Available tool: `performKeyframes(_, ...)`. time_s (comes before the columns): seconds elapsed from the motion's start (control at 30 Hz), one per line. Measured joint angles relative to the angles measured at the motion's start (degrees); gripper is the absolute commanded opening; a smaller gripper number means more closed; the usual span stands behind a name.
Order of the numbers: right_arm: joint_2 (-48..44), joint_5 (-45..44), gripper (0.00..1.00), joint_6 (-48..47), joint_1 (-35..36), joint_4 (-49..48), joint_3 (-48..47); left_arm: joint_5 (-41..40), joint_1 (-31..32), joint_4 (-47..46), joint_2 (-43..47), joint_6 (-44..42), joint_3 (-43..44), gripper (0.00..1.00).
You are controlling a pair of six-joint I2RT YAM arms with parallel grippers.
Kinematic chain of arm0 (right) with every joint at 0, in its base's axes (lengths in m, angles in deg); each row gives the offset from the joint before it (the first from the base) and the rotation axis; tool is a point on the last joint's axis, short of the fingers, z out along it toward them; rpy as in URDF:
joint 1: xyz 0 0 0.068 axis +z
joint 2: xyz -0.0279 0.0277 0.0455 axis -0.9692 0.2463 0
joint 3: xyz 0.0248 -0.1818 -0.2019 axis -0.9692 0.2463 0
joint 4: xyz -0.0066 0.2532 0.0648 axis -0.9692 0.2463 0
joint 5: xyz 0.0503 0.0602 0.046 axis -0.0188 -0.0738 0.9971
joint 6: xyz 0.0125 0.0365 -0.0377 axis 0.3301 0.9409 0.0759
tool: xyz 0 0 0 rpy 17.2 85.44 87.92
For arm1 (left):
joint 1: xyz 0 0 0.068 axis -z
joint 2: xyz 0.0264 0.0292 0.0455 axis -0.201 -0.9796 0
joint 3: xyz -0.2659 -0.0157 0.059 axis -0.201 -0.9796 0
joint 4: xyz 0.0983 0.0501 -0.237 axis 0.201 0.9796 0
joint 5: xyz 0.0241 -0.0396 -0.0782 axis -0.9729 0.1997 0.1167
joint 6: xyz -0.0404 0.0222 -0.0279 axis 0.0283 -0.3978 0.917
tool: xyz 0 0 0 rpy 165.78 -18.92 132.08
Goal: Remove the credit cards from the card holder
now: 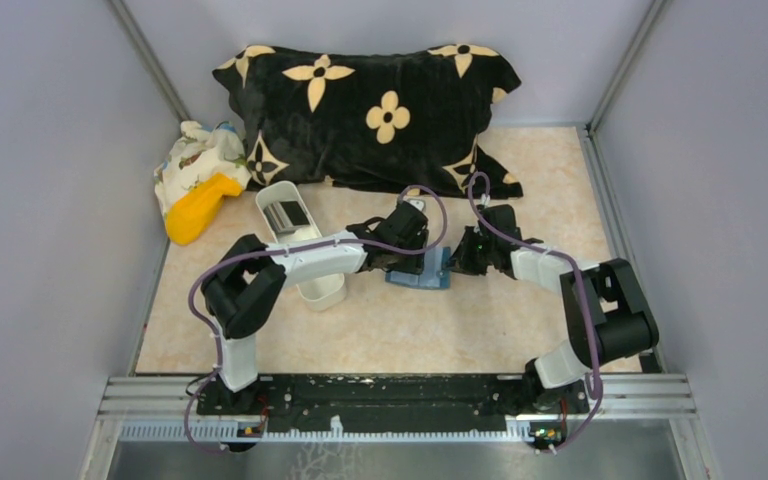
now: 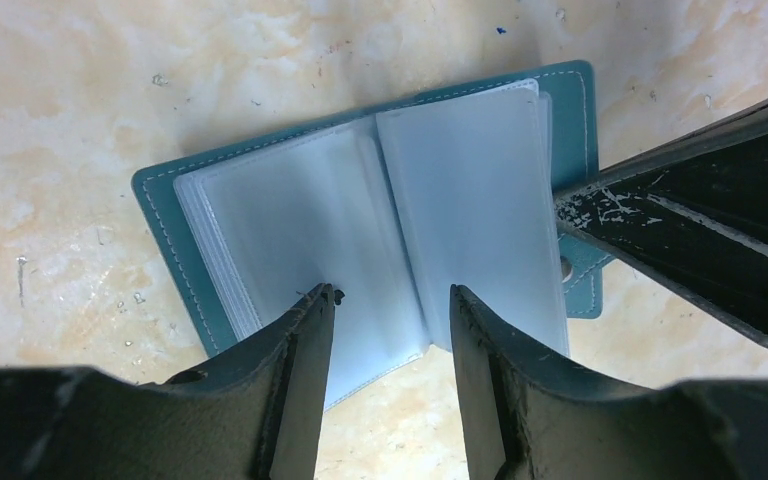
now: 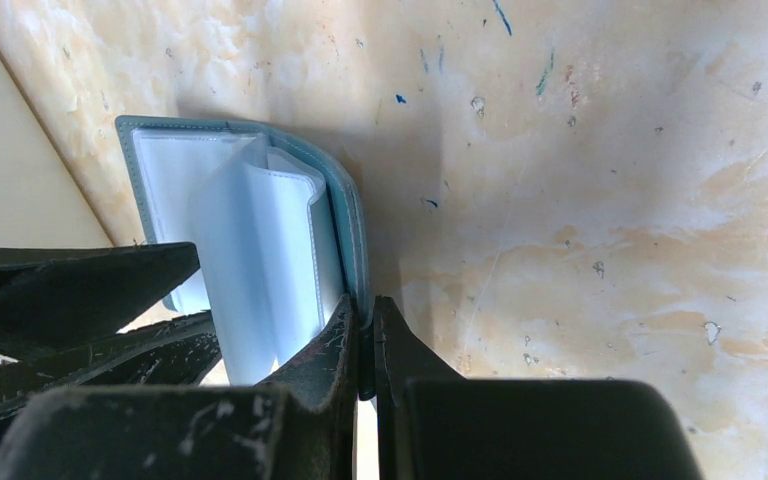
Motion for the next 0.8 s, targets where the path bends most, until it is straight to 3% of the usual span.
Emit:
performKeyframes(0.2, 0.0, -0.2, 0.02, -0.3, 0.0, 0.0, 0.0, 3.7, -1.1, -3.1, -0.5, 0.9, -0.9, 0.52)
performKeyframes(0.33, 0.0, -0.2, 0.29, -0.7, 0.0, 0.0, 0.0, 6.2, -1.4, -6.3, -2.5, 1.3, -0.9, 0.52)
performKeyframes(0.43, -0.6, -1.2, 0.41, -1.9, 0.0, 0.9, 0.0, 6.9, -1.5, -7.1, -3.8, 1.3, 0.1, 0.51)
performKeyframes(0.7, -10.1, -4.4, 0.43, -4.0, -0.1, 3.9, 0.0, 7.5, -1.7, -8.5, -5.7, 1.3, 1.1, 0.50)
performKeyframes(0.8, -13.8, -5.1, 0.31, -4.5, -0.1, 4.1, -0.1, 7.7, -1.7, -8.6, -5.7, 1.3, 1.1, 0.50)
